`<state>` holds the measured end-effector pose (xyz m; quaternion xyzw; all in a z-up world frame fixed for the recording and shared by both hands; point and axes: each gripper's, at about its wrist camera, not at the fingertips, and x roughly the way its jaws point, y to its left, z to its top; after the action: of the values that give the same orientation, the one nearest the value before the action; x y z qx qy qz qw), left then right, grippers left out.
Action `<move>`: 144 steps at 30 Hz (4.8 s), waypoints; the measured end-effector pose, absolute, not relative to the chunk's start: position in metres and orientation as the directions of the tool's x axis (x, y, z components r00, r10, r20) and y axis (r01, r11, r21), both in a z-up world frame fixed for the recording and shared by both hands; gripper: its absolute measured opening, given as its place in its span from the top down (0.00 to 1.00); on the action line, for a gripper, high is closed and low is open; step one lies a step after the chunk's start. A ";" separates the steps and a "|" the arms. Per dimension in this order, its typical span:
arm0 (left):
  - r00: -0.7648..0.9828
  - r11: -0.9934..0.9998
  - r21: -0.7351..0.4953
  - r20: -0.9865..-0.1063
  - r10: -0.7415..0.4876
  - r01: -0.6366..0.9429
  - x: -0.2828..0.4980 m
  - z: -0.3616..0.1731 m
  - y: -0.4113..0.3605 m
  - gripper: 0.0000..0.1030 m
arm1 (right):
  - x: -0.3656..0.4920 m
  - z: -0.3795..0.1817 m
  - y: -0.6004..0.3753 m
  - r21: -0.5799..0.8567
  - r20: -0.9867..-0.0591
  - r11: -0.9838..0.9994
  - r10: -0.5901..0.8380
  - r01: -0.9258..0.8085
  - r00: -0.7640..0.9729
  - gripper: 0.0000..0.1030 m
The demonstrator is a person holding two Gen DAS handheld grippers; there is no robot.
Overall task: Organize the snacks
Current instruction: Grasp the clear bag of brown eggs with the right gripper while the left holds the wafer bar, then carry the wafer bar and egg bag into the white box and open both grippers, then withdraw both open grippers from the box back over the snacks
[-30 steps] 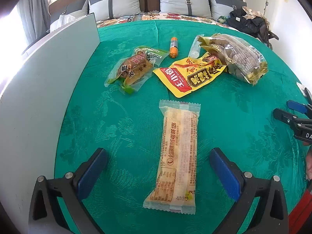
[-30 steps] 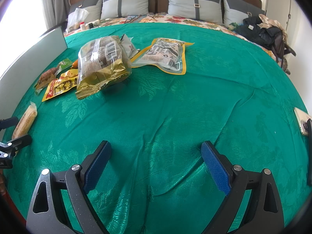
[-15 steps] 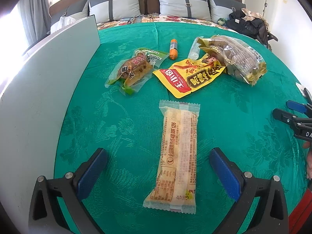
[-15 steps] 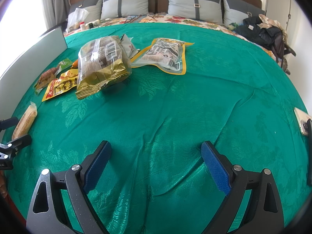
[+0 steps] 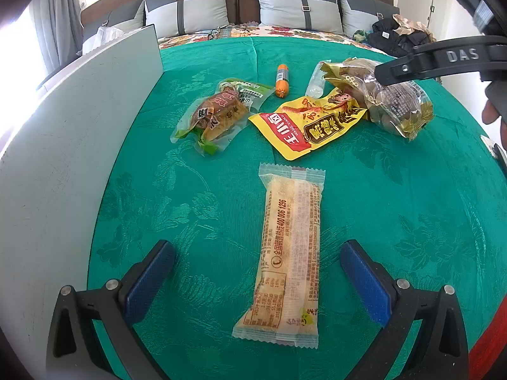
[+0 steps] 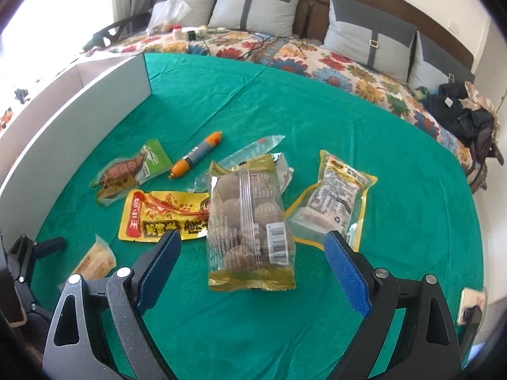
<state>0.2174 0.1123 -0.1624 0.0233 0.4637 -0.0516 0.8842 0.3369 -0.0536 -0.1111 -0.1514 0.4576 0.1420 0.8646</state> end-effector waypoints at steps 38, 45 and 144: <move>0.375 0.976 -0.008 -0.922 -0.092 0.219 0.228 -0.144 0.099 0.62 | 0.241 -0.126 -0.124 -0.013 -0.894 0.959 0.115 -0.282 0.433 0.22; 0.391 0.975 -0.071 -0.908 -0.150 0.210 0.214 -0.128 0.106 0.77 | 0.241 -0.122 -0.136 0.084 -0.907 0.959 0.186 -0.272 0.378 0.39; 0.531 0.989 -0.011 -0.843 -0.090 0.149 0.237 -0.163 0.034 0.02 | 0.239 -0.167 -0.278 0.070 -0.792 0.978 -0.064 0.195 0.607 0.25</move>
<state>0.2371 0.0342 -0.1632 0.0309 0.4794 -0.0683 0.8744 0.2394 -0.2781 -0.1672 0.0750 0.4373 -0.0726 0.8932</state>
